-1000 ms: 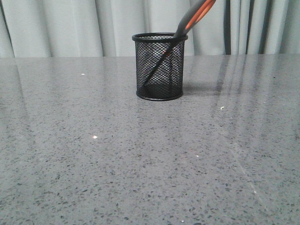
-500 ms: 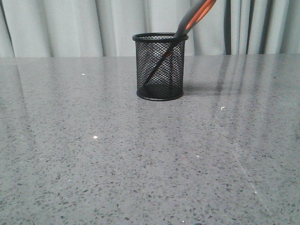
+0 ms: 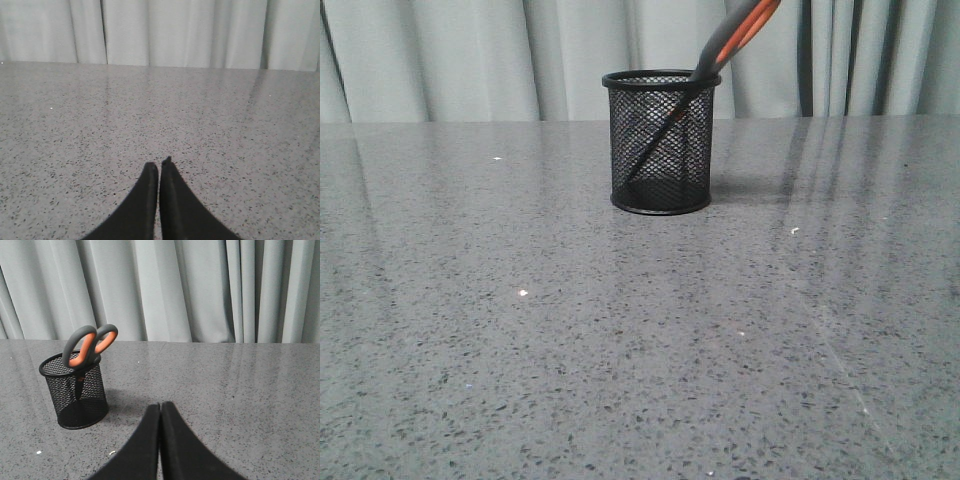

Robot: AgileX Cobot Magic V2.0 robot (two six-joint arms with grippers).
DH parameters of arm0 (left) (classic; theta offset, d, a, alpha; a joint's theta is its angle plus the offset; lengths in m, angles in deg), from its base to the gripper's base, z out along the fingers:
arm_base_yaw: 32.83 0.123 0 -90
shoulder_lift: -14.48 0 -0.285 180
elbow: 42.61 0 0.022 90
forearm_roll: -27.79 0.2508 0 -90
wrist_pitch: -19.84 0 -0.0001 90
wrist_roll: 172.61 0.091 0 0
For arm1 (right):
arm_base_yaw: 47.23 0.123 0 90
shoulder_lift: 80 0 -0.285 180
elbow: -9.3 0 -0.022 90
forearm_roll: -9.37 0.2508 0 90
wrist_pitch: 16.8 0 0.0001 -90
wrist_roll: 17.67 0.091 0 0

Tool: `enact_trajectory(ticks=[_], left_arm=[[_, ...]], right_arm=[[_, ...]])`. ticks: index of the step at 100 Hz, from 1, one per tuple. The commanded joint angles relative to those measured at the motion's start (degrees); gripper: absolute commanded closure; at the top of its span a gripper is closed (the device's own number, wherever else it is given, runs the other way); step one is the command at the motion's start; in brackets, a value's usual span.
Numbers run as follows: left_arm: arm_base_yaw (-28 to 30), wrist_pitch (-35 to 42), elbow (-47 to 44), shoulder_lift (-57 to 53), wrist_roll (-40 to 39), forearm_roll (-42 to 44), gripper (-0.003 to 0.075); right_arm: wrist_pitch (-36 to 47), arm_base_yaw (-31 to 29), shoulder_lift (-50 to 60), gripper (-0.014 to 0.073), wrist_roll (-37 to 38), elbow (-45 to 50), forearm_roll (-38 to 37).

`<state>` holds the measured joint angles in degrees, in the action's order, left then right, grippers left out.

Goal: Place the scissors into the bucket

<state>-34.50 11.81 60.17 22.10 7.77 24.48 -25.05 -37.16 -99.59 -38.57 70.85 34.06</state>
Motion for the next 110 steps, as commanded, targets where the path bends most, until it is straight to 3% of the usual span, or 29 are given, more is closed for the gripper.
enact_trajectory(ticks=[1, 71, 79, 91, 110], left_arm=[[0.0, 4.6, -2.3, -1.6, -0.7, 0.1, 0.074], [0.0, 4.6, -2.3, -1.6, -0.7, 0.1, 0.074], [0.0, 4.6, -2.3, -1.6, -0.7, 0.1, 0.074], [0.0, 4.6, -2.3, -1.6, -0.7, 0.1, 0.074], [0.0, 4.6, -2.3, -1.6, -0.7, 0.1, 0.074]], right_arm=[[4.0, -0.3, -0.4, 0.064, 0.0, -1.5, 0.3], [4.6, -0.3, -0.4, 0.064, 0.0, -1.3, 0.2], [7.1, -0.3, -0.4, 0.064, 0.9, 0.1, -3.4], [13.4, -1.3, 0.2, 0.064, 10.9, 4.3, -15.9], [13.0, -8.6, 8.0, 0.064, 15.9, 12.2, -19.4]])
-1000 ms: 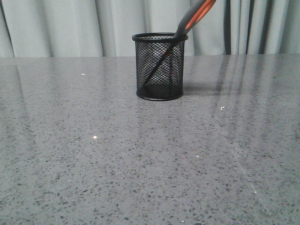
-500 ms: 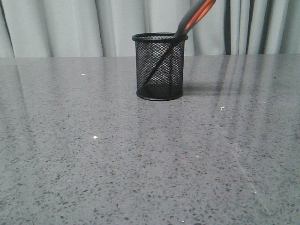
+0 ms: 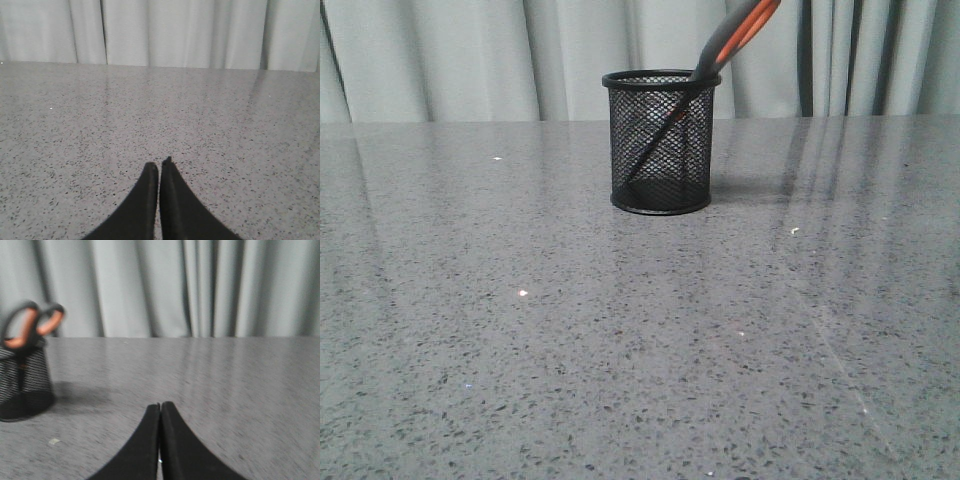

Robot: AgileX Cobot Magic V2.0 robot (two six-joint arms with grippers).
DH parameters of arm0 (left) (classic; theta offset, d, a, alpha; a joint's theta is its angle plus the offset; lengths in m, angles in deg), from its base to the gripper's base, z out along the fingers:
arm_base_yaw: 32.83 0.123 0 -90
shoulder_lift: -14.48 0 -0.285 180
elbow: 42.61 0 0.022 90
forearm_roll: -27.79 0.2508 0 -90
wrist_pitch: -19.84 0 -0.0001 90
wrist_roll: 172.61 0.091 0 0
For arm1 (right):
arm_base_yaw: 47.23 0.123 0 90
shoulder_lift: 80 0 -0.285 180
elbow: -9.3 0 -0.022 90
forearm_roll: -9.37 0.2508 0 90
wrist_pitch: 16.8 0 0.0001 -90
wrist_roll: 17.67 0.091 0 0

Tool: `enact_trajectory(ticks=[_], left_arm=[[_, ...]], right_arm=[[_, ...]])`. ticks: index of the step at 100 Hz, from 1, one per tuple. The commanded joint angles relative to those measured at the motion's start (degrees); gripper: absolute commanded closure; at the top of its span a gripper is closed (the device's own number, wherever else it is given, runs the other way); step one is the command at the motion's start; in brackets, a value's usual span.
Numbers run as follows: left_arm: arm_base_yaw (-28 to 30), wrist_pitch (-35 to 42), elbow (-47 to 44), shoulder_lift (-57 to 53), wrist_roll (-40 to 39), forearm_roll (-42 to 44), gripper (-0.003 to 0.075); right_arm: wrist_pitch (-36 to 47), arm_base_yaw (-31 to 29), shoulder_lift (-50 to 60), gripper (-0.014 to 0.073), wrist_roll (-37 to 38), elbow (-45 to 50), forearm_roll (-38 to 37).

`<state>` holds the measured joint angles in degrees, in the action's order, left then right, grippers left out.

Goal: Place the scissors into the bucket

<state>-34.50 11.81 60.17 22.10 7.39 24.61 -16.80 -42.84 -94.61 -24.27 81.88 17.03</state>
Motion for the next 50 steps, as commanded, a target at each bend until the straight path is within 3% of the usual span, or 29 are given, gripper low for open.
enact_trajectory(ticks=[1, 15, 35, 50], left_arm=[[0.0, 4.6, -2.3, -1.6, -0.3, -0.1, 0.074], [0.0, 4.6, -2.3, -1.6, -0.3, -0.1, 0.074], [0.0, 4.6, -2.3, -1.6, -0.3, -0.1, 0.074], [0.0, 4.6, -2.3, -1.6, -0.3, -0.1, 0.074]], right_arm=[[4.7, -3.3, 3.4, 0.064, 1.6, 1.8, -2.5], [2.1, -4.2, 8.7, 0.064, 3.4, 5.9, -4.4], [-9.0, -4.2, 8.6, 0.064, 5.2, 5.8, -7.7], [-9.0, -4.2, 8.6, 0.064, 5.2, 5.8, -7.7]])
